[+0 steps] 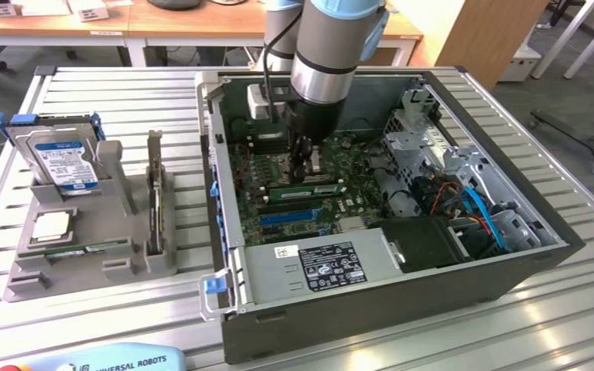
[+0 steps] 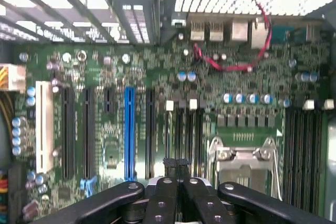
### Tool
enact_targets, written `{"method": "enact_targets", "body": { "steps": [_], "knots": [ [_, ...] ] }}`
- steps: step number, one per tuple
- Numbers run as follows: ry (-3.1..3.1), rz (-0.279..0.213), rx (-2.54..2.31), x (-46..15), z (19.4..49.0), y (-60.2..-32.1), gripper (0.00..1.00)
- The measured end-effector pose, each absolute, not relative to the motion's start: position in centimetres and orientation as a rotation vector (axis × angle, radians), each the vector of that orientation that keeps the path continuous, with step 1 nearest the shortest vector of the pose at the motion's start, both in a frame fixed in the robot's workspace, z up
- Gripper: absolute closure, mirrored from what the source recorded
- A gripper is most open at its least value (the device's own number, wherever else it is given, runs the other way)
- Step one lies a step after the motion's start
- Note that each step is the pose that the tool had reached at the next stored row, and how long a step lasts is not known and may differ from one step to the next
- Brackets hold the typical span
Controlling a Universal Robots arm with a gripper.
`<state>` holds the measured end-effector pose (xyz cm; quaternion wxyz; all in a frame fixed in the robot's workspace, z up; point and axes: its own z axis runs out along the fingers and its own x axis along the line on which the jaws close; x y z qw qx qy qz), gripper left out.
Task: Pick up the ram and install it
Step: 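Press down the ram until it locks into place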
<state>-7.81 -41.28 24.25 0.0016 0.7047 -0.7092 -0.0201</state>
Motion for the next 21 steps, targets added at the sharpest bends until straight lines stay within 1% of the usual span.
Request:
{"method": "enact_targets", "body": {
  "steps": [21],
  "knots": [
    [-2.226,-0.063,2.211,-7.94,23.69,-41.28,0.9]
  ]
}}
